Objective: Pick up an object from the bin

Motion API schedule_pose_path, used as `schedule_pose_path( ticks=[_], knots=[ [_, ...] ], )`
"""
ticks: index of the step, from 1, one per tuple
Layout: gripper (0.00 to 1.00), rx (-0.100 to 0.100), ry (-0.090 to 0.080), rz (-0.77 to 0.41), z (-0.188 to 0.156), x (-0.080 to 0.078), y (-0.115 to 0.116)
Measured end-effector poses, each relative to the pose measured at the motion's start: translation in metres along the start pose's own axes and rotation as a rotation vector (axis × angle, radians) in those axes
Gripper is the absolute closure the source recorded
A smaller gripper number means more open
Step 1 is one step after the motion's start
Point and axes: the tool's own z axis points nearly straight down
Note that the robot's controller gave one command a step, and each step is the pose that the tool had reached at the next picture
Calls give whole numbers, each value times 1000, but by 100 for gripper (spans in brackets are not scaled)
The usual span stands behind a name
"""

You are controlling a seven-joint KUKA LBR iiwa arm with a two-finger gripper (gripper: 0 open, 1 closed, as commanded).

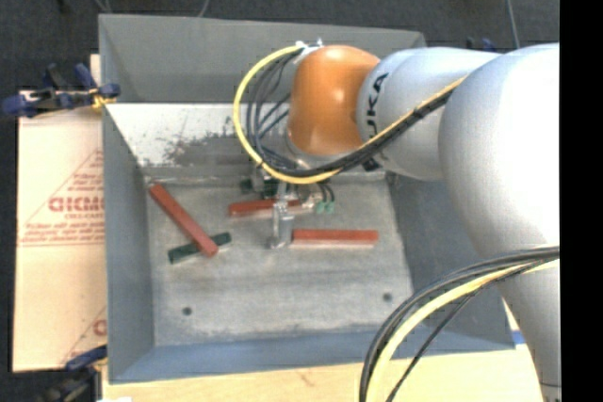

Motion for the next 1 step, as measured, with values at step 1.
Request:
schedule_pose_path(
  ticks=[1],
  knots=[
    [0,1,5,-34,0,-14,-23]
  ],
)
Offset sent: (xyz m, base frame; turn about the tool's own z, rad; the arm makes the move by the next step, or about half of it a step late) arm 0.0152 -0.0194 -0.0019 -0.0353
